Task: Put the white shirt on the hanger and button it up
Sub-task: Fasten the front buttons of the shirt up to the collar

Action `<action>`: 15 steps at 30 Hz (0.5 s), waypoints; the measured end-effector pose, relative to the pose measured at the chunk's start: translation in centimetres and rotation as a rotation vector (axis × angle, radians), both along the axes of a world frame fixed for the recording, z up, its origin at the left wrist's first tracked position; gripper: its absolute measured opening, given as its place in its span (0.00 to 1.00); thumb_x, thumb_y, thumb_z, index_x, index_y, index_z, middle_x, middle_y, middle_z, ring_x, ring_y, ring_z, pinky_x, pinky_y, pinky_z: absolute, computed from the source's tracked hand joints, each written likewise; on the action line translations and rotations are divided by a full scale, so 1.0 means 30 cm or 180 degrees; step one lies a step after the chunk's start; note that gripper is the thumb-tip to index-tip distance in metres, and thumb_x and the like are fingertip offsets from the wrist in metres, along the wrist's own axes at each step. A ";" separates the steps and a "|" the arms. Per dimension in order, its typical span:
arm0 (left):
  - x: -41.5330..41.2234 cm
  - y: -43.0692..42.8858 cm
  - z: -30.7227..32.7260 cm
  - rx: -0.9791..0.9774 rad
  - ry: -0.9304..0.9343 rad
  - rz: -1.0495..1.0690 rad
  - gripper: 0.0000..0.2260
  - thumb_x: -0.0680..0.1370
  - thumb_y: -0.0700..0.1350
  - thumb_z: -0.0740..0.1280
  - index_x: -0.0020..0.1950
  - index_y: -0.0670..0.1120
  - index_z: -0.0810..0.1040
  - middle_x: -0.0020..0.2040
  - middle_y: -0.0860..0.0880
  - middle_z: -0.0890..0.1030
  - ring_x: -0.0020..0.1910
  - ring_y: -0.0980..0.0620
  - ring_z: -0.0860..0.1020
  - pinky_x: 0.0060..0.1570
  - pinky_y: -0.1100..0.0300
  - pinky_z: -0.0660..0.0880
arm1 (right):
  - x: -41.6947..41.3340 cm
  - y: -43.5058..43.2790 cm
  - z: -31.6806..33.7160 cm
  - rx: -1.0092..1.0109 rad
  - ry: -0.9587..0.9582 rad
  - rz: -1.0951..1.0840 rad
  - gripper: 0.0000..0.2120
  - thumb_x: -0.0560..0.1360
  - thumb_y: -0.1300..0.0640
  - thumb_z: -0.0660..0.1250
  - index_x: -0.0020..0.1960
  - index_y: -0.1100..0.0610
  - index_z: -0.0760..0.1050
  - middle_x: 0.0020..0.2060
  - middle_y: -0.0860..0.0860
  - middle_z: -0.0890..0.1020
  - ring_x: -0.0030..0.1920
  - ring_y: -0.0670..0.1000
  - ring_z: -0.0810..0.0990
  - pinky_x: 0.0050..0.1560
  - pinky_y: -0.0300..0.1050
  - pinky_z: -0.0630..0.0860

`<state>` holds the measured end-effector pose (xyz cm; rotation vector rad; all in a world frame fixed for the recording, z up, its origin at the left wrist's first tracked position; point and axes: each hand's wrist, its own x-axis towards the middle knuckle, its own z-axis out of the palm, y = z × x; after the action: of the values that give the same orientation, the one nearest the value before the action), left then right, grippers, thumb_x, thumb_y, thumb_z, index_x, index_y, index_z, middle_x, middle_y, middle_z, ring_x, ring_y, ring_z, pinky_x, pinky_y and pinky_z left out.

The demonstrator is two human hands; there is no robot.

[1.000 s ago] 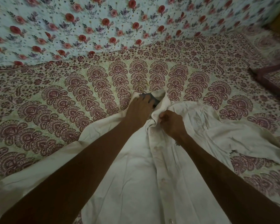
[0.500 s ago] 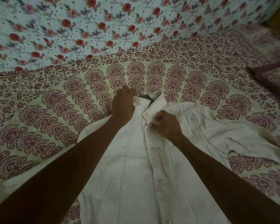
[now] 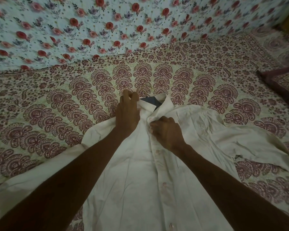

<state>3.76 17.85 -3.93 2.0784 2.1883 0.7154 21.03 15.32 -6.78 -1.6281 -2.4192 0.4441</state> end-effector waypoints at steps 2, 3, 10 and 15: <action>0.010 -0.026 -0.011 -0.0126 -0.0213 -0.0095 0.16 0.71 0.37 0.73 0.54 0.45 0.71 0.54 0.45 0.72 0.48 0.46 0.76 0.43 0.52 0.77 | -0.004 -0.002 -0.008 -0.0114 -0.0206 0.0064 0.14 0.79 0.46 0.60 0.60 0.48 0.78 0.59 0.53 0.79 0.55 0.57 0.77 0.52 0.53 0.76; 0.012 -0.041 -0.020 -0.0222 -0.0358 -0.0184 0.13 0.72 0.37 0.72 0.53 0.44 0.72 0.53 0.45 0.73 0.48 0.46 0.76 0.43 0.51 0.77 | -0.004 -0.004 -0.006 -0.0152 -0.0258 0.0085 0.15 0.80 0.47 0.59 0.62 0.48 0.77 0.62 0.53 0.77 0.57 0.58 0.76 0.54 0.54 0.75; 0.019 -0.156 -0.117 -0.1015 0.0188 -0.0739 0.17 0.76 0.49 0.69 0.64 0.48 0.74 0.59 0.47 0.75 0.58 0.46 0.74 0.55 0.52 0.74 | 0.021 -0.062 0.014 0.0107 0.0120 -0.0159 0.15 0.79 0.51 0.59 0.60 0.53 0.79 0.54 0.51 0.85 0.51 0.55 0.82 0.51 0.51 0.79; 0.031 -0.194 -0.116 -0.1071 0.0510 -0.0656 0.21 0.79 0.49 0.63 0.72 0.49 0.68 0.69 0.47 0.69 0.68 0.45 0.68 0.63 0.48 0.70 | 0.013 -0.121 0.007 -0.0235 -0.0701 0.0342 0.26 0.80 0.40 0.53 0.74 0.51 0.64 0.72 0.53 0.69 0.68 0.59 0.70 0.64 0.56 0.68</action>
<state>4.69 12.03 -7.40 2.1949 1.9553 0.1547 21.43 11.69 -6.57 -1.6617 -2.6911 0.3940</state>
